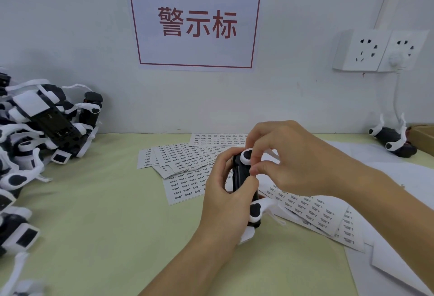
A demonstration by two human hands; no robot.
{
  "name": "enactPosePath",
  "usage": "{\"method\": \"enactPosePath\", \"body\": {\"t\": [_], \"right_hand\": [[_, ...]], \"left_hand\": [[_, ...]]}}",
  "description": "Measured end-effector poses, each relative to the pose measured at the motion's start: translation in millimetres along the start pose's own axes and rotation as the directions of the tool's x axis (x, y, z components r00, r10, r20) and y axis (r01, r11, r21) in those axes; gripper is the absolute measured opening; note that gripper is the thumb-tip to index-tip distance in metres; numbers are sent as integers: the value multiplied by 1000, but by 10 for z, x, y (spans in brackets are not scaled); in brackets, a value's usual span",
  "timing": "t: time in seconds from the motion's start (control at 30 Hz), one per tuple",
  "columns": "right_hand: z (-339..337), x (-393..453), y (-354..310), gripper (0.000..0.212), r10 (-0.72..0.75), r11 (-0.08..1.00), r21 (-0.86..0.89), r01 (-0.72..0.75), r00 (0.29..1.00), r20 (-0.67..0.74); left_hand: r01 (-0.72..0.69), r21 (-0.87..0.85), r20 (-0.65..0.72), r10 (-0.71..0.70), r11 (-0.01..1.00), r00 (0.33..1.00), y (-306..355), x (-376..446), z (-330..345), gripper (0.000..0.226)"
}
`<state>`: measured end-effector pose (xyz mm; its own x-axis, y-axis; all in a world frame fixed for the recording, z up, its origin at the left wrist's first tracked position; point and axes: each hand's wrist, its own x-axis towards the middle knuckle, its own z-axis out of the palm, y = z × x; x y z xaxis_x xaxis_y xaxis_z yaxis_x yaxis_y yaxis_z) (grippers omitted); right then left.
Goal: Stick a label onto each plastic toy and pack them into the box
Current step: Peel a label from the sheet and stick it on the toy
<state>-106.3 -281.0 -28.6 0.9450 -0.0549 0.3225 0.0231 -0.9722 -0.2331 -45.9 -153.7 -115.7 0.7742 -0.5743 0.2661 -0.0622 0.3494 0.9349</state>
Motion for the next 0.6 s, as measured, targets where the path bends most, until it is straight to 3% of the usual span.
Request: {"method": "enactPosePath", "body": {"t": [0.33, 0.6], "right_hand": [[-17, -25, -100, 22, 8, 991, -134, -12, 999, -31], [-8, -40, -141, 10, 9, 971, -237, -26, 997, -74]], "left_hand": [[-3, -3, 4, 3, 1000, 1000, 7, 2, -2, 38], [8, -11, 5, -8, 1000, 1000, 4, 11, -1, 36]]}}
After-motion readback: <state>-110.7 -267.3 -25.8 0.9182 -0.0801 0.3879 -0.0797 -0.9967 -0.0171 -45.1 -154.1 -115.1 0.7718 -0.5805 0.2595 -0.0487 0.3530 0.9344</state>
